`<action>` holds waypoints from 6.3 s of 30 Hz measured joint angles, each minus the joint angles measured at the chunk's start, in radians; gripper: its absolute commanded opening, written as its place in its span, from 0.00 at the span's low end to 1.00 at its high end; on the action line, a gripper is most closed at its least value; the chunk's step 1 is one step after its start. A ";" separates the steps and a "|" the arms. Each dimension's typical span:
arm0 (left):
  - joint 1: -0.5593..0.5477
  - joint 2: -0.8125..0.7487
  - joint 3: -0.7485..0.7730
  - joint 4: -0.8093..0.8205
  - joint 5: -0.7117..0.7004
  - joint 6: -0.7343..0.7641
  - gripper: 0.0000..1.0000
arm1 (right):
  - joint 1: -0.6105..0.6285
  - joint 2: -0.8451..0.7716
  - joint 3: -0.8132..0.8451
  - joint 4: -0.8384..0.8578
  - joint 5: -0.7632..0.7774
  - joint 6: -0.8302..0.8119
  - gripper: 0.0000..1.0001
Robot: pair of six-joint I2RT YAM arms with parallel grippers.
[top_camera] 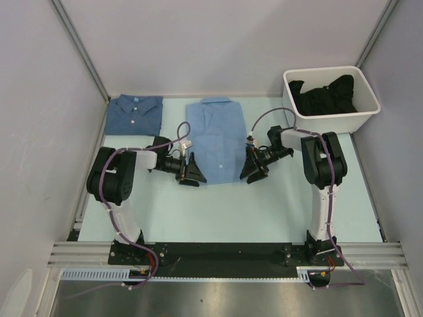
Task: Fold and stack the long sleeve shirts
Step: Fold the shirt
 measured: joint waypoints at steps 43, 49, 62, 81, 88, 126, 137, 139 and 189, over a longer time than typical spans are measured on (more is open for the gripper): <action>-0.054 0.028 0.251 0.308 -0.243 -0.318 0.99 | 0.013 0.105 0.324 0.465 0.086 0.478 1.00; 0.016 0.235 0.373 0.292 -0.278 -0.328 0.96 | -0.016 0.302 0.513 0.466 0.055 0.468 0.98; 0.073 -0.185 0.183 -0.001 -0.385 0.145 0.70 | -0.097 -0.128 0.080 0.380 0.150 0.403 0.80; -0.277 -0.497 -0.296 -0.053 -0.806 0.805 0.38 | -0.126 -0.198 -0.282 0.451 0.235 0.439 0.51; -0.315 -0.437 -0.279 0.074 -0.892 0.850 0.29 | -0.126 -0.140 -0.248 0.492 0.203 0.460 0.31; -0.356 -0.878 -0.462 -0.285 -0.747 1.027 0.39 | 0.211 -0.746 -0.563 0.416 0.413 -0.299 0.54; -0.428 -0.833 -0.495 -0.200 -0.800 1.072 0.38 | 0.332 -0.753 -0.740 0.581 0.588 -0.568 0.53; -0.430 -0.832 -0.497 -0.192 -0.803 1.077 0.38 | 0.349 -0.753 -0.748 0.602 0.609 -0.594 0.49; -0.079 -0.394 0.360 -0.707 -0.507 1.175 0.00 | 0.087 -0.469 0.087 -0.024 0.387 -0.509 0.00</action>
